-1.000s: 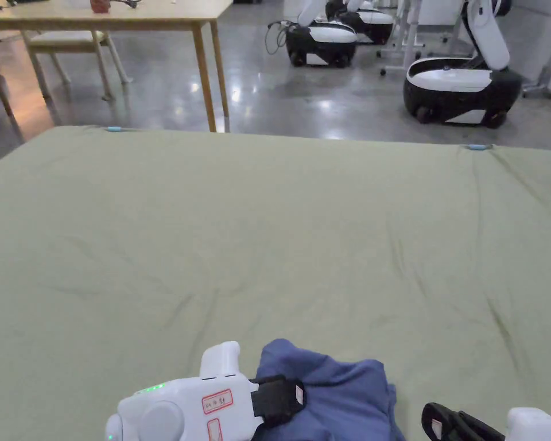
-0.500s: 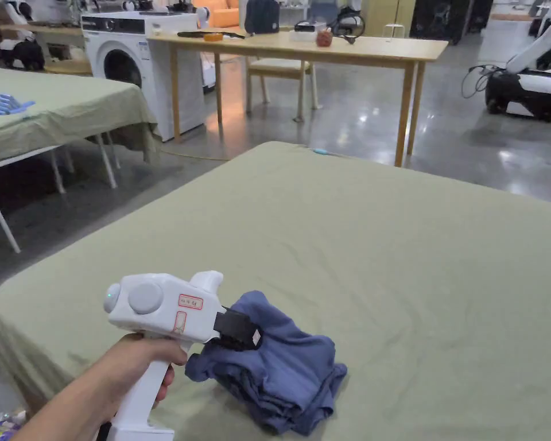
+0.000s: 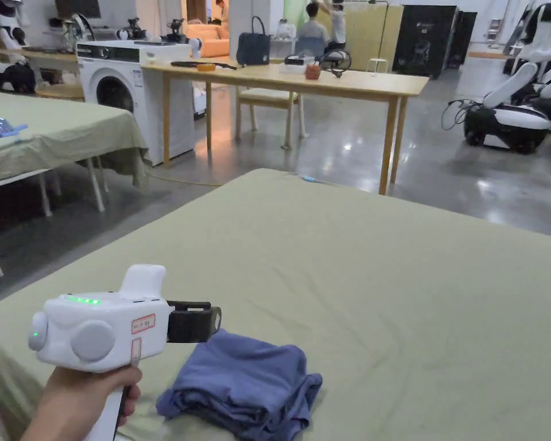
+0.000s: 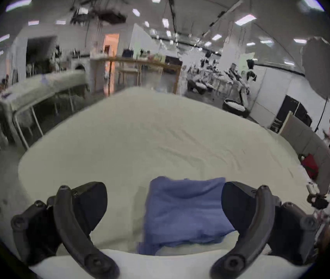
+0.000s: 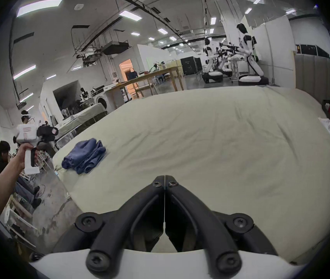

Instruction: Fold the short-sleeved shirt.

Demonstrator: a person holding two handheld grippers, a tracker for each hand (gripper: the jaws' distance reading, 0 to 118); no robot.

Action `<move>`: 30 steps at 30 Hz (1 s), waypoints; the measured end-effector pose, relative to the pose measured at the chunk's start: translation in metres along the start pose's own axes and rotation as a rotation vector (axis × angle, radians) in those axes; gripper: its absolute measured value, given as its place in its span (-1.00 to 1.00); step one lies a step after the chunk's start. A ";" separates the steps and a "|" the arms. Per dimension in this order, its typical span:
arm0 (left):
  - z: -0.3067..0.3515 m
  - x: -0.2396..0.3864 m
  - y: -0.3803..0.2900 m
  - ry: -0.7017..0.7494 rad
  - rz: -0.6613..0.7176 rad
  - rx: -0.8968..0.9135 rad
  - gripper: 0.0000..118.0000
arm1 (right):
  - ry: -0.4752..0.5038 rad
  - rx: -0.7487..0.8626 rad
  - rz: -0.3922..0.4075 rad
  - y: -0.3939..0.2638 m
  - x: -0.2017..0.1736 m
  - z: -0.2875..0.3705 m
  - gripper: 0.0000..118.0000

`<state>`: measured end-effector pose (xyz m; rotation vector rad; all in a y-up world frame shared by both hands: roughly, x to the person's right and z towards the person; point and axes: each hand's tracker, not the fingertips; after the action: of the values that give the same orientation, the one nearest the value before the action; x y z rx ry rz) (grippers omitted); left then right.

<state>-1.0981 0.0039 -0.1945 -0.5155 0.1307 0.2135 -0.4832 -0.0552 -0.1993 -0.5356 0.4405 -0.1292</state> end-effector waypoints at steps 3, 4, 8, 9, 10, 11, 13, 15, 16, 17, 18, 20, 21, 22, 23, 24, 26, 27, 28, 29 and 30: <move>0.008 0.065 0.004 0.014 -0.097 0.125 0.17 | -0.074 0.071 0.025 0.031 0.013 0.021 -0.98; 0.010 0.095 0.007 0.048 -0.132 0.167 -0.39 | -0.101 0.111 0.044 0.045 0.017 0.029 -0.98; 0.022 0.206 0.027 -0.076 -0.149 0.246 -0.73 | -0.216 0.264 0.126 0.106 0.032 0.062 -0.98; 0.026 0.235 0.033 -0.087 -0.172 0.267 -0.73 | -0.237 0.298 0.136 0.122 0.035 0.068 -0.98; 0.031 0.261 0.038 -0.115 -0.195 0.302 -0.73 | -0.250 0.312 0.129 0.136 0.039 0.072 -0.98; 0.034 0.282 0.043 -0.146 -0.201 0.327 -0.73 | -0.262 0.337 0.119 0.147 0.042 0.076 -0.98; 0.045 0.326 0.049 -0.195 -0.230 0.361 -0.73 | -0.284 0.397 0.108 0.165 0.049 0.083 -0.98; 0.055 0.359 0.051 -0.135 -0.304 0.390 -0.73 | -0.345 0.413 0.157 0.174 0.050 0.084 -0.98; 0.061 0.372 0.050 -0.108 -0.334 0.415 -0.73 | -0.369 0.403 0.183 0.176 0.049 0.086 -0.98; 0.064 0.379 0.048 -0.099 -0.343 0.430 -0.73 | -0.375 0.395 0.194 0.177 0.048 0.088 -0.98; 0.069 0.386 0.046 -0.112 -0.321 0.414 -0.73 | -0.367 0.390 0.187 0.176 0.046 0.090 -0.98; 0.079 0.394 0.040 -0.119 -0.303 0.423 -0.73 | -0.337 0.387 0.191 0.171 0.043 0.091 -0.98; 0.079 0.396 0.040 -0.123 -0.304 0.432 -0.73 | -0.328 0.385 0.195 0.169 0.043 0.091 -0.98; 0.081 0.398 0.040 -0.132 -0.311 0.427 -0.73 | -0.332 0.381 0.201 0.168 0.043 0.089 -0.98; 0.082 0.399 0.040 -0.136 -0.326 0.422 -0.73 | -0.334 0.378 0.207 0.167 0.043 0.088 -0.98; 0.082 0.400 0.039 -0.124 -0.332 0.423 -0.73 | -0.335 0.379 0.205 0.166 0.045 0.087 -0.98; 0.080 0.399 0.041 -0.108 -0.329 0.425 -0.73 | -0.322 0.389 0.167 0.166 0.049 0.089 -0.98; 0.080 0.396 0.041 -0.115 -0.321 0.424 -0.73 | -0.318 0.395 0.148 0.167 0.050 0.091 -0.98; 0.080 0.394 0.041 -0.124 -0.310 0.421 -0.73 | -0.317 0.400 0.141 0.168 0.051 0.092 -0.98; 0.079 0.394 0.041 -0.127 -0.302 0.421 -0.73 | -0.318 0.403 0.139 0.169 0.050 0.093 -0.98; 0.079 0.393 0.041 -0.125 -0.289 0.420 -0.73 | -0.319 0.405 0.141 0.169 0.049 0.094 -0.95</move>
<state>-0.7215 0.1451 -0.2156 -0.0982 -0.0227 -0.0663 -0.3970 0.1215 -0.2330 -0.1207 0.1316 0.0050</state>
